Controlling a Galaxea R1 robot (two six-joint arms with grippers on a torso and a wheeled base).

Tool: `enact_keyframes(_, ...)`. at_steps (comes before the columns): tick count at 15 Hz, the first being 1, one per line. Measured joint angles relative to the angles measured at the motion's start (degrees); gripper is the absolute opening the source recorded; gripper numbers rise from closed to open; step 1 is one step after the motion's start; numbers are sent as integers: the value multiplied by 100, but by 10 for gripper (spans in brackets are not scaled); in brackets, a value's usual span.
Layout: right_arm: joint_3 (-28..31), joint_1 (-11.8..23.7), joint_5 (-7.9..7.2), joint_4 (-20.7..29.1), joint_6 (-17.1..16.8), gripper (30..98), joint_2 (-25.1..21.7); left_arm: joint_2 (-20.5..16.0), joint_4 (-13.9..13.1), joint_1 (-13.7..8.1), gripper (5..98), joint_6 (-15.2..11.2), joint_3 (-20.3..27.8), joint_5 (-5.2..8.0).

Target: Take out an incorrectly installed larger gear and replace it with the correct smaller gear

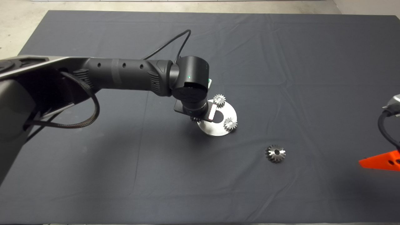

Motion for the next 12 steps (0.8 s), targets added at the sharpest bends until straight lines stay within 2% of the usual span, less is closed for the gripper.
enact_keyframes(3,0,-2,-1,4,0,969,0,11,9,7,308,-117,19,-173)
enact_keyframes(5,0,0,-1,4,0,969,0,13,11,5,308,-277,118,-179)
enact_keyframes(12,0,0,-1,8,0,969,0,16,11,21,308,-283,229,-187)
